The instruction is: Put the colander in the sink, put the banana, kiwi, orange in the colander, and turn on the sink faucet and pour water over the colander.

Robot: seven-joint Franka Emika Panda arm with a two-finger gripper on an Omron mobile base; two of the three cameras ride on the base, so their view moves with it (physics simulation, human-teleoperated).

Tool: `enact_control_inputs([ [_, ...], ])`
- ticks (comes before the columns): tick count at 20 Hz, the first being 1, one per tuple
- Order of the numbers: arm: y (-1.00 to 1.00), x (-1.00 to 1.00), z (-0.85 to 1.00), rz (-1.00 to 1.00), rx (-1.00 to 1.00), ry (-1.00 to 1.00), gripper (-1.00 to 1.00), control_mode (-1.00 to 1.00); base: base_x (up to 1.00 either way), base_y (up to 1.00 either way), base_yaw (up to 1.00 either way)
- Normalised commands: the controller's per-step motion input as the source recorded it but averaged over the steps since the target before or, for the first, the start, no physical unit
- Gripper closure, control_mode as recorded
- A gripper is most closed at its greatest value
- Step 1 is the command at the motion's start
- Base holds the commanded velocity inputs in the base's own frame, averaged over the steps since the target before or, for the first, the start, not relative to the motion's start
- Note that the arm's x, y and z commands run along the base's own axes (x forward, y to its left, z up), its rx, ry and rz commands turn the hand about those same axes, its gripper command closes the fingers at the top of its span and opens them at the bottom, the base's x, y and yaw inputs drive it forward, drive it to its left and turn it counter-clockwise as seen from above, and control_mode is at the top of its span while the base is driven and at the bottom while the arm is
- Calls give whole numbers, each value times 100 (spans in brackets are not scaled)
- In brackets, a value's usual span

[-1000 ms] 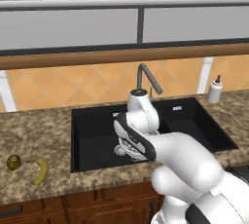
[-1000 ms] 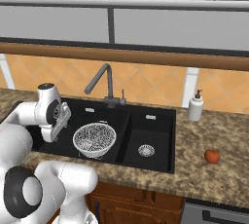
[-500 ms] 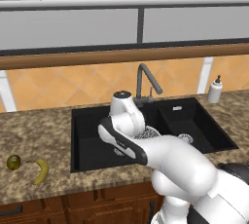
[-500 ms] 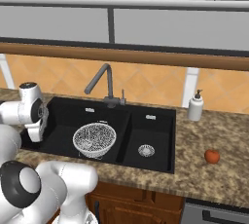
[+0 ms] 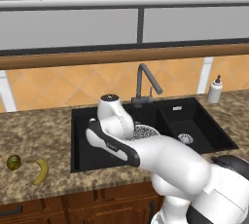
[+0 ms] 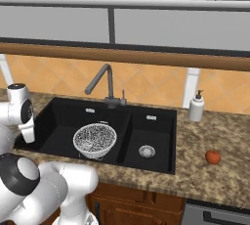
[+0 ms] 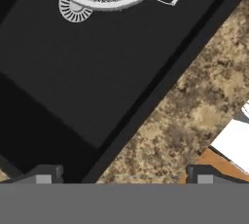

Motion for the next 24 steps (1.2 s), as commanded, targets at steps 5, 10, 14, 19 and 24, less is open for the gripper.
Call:
enact_control_inputs([
  [5, 44, -7, 0, 31, 0, 0, -100, -100, 0, 0, 0],
  [10, 29, 0, 0, 33, 0, 0, -100, -100, 0, 0, 0],
  [14, 48, 0, 0, 28, 0, 0, -100, -100, 0, 0, 0],
  [19, 68, -5, 0, 21, -2, 0, -100, -100, 0, 0, 0],
  [24, 72, -2, 0, 15, -4, 0, -100, -100, 0, 0, 0],
])
